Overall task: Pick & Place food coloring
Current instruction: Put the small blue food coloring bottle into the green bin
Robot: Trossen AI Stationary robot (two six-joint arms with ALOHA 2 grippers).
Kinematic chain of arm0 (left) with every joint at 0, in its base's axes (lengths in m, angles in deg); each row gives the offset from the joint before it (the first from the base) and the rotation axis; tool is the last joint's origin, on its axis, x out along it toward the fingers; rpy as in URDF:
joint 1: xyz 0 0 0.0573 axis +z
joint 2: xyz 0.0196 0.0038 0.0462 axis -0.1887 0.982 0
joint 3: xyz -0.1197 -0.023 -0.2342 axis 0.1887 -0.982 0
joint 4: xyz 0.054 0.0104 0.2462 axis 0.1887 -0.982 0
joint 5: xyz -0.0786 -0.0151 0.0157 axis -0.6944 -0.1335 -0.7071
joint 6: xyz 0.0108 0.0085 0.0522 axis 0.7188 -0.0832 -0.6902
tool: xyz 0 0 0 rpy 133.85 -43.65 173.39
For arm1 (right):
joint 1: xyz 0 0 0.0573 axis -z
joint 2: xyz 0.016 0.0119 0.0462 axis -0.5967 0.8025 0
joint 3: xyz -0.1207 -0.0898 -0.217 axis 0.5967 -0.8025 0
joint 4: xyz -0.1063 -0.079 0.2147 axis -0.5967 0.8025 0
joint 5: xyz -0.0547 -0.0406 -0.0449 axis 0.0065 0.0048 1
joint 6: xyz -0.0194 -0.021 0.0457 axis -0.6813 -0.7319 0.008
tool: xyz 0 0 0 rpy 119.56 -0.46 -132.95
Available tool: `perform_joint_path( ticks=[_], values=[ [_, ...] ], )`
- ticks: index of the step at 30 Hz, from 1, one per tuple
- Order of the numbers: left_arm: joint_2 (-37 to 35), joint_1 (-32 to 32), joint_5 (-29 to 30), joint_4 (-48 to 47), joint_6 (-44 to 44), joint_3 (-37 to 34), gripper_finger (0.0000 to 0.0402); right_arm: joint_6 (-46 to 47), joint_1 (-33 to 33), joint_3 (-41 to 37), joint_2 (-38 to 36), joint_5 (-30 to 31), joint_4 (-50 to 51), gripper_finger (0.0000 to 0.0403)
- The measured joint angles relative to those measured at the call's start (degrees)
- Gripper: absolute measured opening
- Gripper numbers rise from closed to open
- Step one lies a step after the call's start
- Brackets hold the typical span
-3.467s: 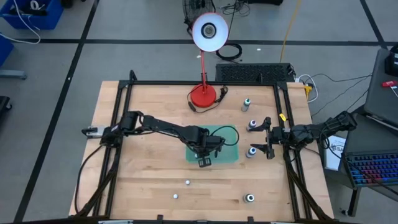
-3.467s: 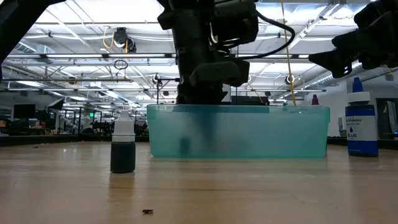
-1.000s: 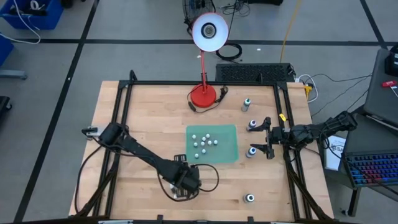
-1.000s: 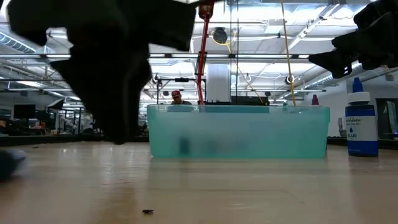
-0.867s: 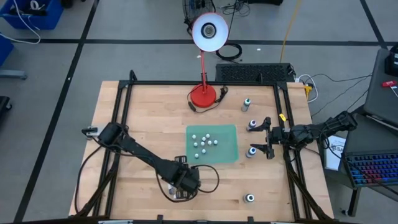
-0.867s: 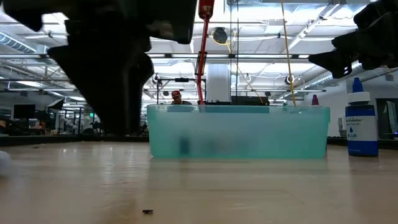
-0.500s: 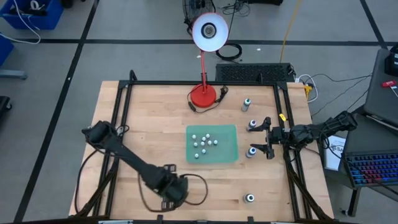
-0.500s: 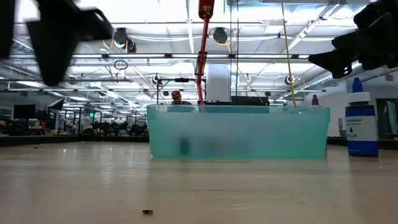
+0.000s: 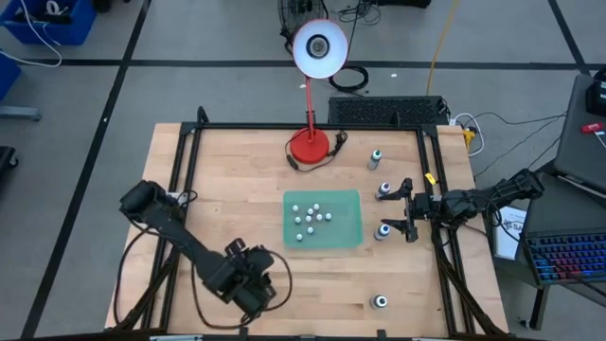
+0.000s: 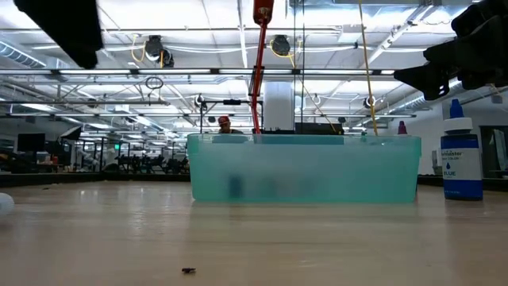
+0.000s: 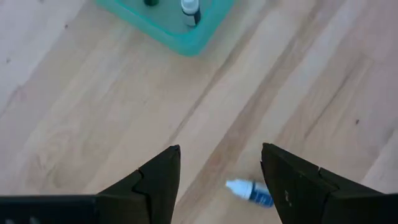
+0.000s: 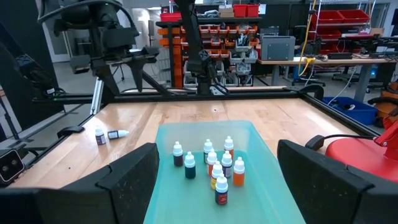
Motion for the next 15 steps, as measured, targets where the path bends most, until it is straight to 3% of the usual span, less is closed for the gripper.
perform_joint_path(
  ticks=[6, 11, 15],
  values=[
    [0.0, 7.04, -9.21, 0.42, 18.82, 0.0, 0.0225, -0.01, 0.0, -0.01, 0.0, 0.0, 0.0, 0.0313],
    [0.0, 10.64, -11.98, 4.46, 29.25, 0.0, 0.0225, 0.0, -0.01, -0.01, 0.0, -0.02, 0.0, 0.0313],
    [0.33, 9.41, -10.95, 12.32, 36.29, 0.01, 0.0225, 0.0, 0.0, -0.01, 0.0, 0.0, 0.0, 0.0313]
  ],
)
